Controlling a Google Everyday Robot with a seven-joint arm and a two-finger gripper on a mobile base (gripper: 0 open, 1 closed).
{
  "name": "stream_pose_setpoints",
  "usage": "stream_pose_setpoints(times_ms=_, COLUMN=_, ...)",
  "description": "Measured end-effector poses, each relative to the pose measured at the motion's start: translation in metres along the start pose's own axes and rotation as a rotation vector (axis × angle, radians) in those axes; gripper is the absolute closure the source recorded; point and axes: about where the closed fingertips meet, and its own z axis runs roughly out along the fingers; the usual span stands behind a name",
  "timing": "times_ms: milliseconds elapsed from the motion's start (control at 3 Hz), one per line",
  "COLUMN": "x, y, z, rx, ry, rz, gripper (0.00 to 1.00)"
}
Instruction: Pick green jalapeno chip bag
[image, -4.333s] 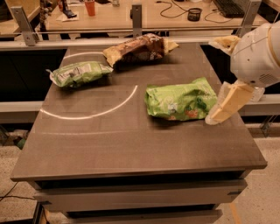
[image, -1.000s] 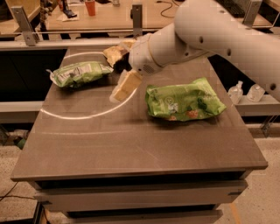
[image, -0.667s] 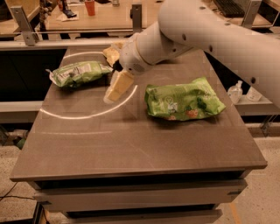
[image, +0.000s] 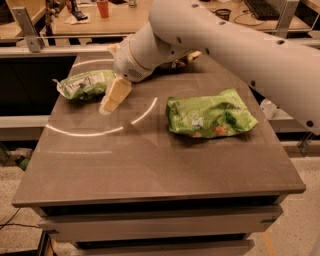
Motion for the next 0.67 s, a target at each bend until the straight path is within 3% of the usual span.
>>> stream_pose_setpoints(times_ms=333, x=-0.002, y=-0.011, z=0.017, rx=0.059, ry=0.02, rz=-0.01, gripper=0.0)
stream_pose_setpoints(times_ms=667, x=-0.002, y=-0.024, z=0.03, rx=0.16, ry=0.004, rz=-0.051, gripper=0.0)
